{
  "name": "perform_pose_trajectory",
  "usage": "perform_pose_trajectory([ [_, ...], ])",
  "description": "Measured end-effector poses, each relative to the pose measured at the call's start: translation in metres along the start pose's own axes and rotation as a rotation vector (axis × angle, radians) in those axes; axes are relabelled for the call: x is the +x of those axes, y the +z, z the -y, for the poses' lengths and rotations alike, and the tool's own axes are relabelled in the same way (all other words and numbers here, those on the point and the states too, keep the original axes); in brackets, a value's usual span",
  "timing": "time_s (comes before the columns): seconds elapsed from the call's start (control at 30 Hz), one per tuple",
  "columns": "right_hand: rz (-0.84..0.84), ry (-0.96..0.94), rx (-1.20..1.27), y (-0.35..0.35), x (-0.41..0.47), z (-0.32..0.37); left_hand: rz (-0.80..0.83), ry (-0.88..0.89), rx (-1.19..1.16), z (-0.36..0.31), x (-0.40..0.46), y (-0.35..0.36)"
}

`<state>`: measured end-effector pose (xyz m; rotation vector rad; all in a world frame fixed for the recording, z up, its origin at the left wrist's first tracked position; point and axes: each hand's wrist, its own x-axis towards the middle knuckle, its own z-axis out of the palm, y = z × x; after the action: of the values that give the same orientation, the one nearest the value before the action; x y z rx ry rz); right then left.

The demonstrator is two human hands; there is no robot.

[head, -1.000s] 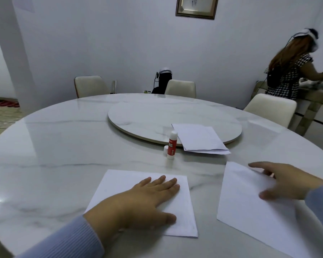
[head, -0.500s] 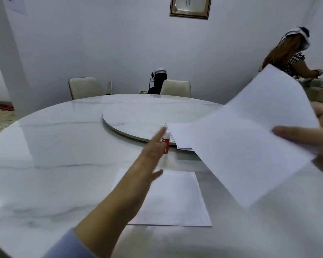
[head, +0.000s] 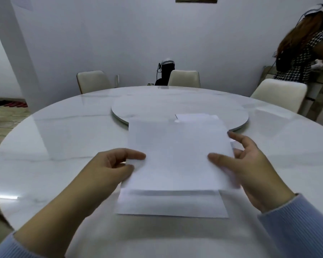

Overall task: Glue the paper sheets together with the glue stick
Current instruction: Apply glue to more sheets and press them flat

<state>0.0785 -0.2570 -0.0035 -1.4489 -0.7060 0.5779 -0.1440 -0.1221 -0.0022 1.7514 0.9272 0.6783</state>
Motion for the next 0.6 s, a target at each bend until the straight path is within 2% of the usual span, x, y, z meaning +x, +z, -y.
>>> perform_pose_trajectory([
  [0.1, 0.057, 0.011, -0.157, -0.008, 0.001, -0.011, -0.006, -0.018, 0.071, 0.017, 0.005, -0.004],
  [0.2, 0.134, 0.041, -0.193, -0.008, 0.001, -0.018, -0.061, -0.008, 0.075, 0.029, 0.004, 0.001],
  [0.4, 0.166, 0.003, -0.235, -0.008, 0.005, -0.031, -0.136, 0.036, 0.133, 0.037, 0.002, 0.005],
  [0.6, 0.157, -0.016, -0.413, -0.013, 0.007, -0.037, -0.132, 0.055, 0.236, 0.041, 0.001, 0.005],
])
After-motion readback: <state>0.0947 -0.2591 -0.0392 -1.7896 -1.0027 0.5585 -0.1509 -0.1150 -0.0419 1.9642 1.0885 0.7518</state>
